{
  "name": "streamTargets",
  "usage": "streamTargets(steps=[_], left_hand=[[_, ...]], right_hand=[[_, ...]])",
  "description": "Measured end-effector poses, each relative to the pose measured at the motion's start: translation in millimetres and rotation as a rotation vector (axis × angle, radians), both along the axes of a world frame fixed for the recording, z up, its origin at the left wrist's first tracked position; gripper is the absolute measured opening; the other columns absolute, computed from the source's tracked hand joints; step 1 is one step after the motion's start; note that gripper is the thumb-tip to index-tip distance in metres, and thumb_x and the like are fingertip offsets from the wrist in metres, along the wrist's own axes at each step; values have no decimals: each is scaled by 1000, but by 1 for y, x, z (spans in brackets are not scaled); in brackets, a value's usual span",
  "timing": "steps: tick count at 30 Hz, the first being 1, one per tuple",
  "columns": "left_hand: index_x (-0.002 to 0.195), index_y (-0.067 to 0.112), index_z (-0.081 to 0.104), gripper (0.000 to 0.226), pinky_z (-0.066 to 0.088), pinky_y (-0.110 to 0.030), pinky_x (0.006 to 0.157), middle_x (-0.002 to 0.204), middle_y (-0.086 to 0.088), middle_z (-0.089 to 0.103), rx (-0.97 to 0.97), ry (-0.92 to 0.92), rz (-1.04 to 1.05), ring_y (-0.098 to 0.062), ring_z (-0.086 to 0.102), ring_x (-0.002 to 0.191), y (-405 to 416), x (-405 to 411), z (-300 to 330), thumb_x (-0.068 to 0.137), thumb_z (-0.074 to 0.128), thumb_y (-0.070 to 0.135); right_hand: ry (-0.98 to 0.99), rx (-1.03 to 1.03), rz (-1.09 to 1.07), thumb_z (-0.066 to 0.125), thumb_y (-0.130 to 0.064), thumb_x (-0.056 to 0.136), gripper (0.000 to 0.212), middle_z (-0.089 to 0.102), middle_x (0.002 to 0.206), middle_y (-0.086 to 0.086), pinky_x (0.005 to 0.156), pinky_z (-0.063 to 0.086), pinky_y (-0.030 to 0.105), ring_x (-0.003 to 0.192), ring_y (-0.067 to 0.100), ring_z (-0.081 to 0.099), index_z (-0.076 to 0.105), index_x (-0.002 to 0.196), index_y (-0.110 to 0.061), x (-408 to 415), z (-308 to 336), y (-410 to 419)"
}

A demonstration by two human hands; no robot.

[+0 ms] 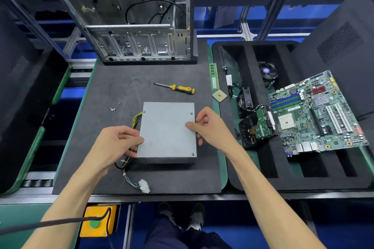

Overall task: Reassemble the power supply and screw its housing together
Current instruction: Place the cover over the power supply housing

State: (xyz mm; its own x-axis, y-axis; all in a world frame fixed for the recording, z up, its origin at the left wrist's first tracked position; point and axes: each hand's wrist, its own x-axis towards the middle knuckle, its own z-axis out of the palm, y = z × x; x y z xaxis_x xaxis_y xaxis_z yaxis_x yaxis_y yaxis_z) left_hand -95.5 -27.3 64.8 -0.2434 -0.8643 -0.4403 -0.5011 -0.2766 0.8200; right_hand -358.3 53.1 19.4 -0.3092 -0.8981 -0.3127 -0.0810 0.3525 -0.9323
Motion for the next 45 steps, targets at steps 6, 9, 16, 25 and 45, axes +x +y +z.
streamTargets(steps=[6,9,16,25,45], left_hand=[[93,5,69,18,61,-36,56,68,-15,74,2,-63,18,-27,72,57,-4,2,0,80,82,6],[94,6,73,14,64,-39,62,76,-14,77,73,-54,-3,-27,75,67,-7,6,-1,83,81,11],[101,7,76,12,62,-28,63,88,-14,78,169,77,-43,-26,77,84,-6,5,2,90,71,5],[109,15,76,28,55,-25,77,102,2,79,201,74,-114,-12,72,85,-9,-19,-3,105,52,29],[91,51,78,60,51,-8,82,104,16,77,-211,324,91,-1,71,103,35,-8,3,84,71,-8]], right_hand=[[-99,29,16,79,-23,89,34,58,64,4,46,52,29,46,15,56,47,92,-12,-4,-1,1],[-156,49,15,79,-24,89,33,61,71,5,47,54,29,51,16,59,51,98,-11,-4,-2,2],[-139,116,-7,80,-41,85,58,69,104,5,69,58,25,87,12,71,51,131,-20,-5,-10,3],[-61,149,127,62,-59,93,45,74,117,-9,102,54,43,111,13,68,67,128,-31,0,-3,0],[-175,-207,242,88,-22,69,117,39,158,-8,124,26,47,147,10,36,17,161,-27,1,15,12]])
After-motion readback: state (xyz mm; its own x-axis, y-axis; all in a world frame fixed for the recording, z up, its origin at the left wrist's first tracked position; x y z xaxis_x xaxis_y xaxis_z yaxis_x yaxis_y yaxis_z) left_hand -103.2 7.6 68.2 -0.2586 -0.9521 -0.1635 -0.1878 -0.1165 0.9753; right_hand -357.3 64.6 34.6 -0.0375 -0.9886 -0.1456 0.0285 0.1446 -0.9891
